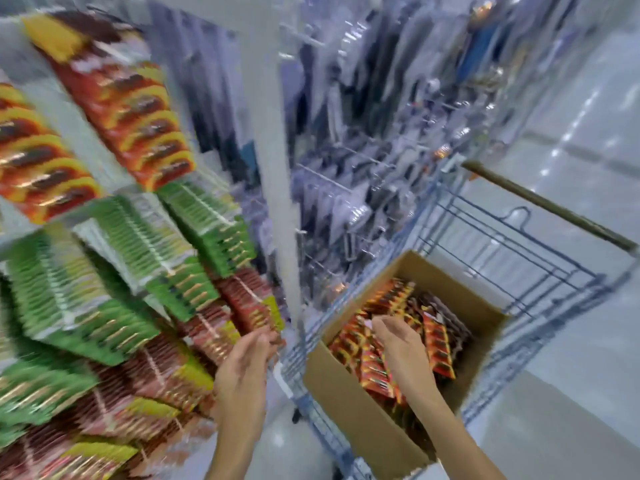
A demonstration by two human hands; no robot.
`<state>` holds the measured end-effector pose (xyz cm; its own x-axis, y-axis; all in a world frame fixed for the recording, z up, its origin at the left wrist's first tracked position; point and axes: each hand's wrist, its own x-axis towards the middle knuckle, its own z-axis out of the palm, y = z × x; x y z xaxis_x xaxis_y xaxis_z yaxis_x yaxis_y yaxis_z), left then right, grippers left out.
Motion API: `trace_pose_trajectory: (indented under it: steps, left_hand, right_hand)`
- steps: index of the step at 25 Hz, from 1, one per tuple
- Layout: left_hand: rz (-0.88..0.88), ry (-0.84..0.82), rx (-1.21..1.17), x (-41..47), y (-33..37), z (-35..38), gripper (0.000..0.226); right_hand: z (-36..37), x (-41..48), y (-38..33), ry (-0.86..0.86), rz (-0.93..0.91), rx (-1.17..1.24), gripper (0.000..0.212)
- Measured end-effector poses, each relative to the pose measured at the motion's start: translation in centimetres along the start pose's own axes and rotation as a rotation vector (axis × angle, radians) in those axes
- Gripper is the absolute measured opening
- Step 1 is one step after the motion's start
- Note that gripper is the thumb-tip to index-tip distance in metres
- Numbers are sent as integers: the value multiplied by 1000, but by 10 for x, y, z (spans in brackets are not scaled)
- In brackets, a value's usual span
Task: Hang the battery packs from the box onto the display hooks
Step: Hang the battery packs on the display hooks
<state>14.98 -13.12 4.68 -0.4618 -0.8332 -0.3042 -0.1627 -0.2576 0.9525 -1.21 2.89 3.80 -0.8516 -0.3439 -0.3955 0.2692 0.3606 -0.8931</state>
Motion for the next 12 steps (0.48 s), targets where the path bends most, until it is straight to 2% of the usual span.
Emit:
trace_pose_trajectory:
  steps: [1,4,6,10,12]
  left_hand:
    - [-35,-41,26,2,-13,22,16]
    - [-162,-169,126,8,-47,86,14]
    - [-311,-198,77,14,-64,126,13]
    - [-664,-96,18,46,-109,190,13]
    - [-711,25,102,77,-151,202,25]
  right_hand:
    - [-19,6,13,41,35,1,11]
    - [-69,24,55,107,158,-30,26]
    - [-93,35,77,123,227,-45,30]
    - [-128,52,97,123,332,-31,17]
    - [-139,56,100,96,344,-30,12]
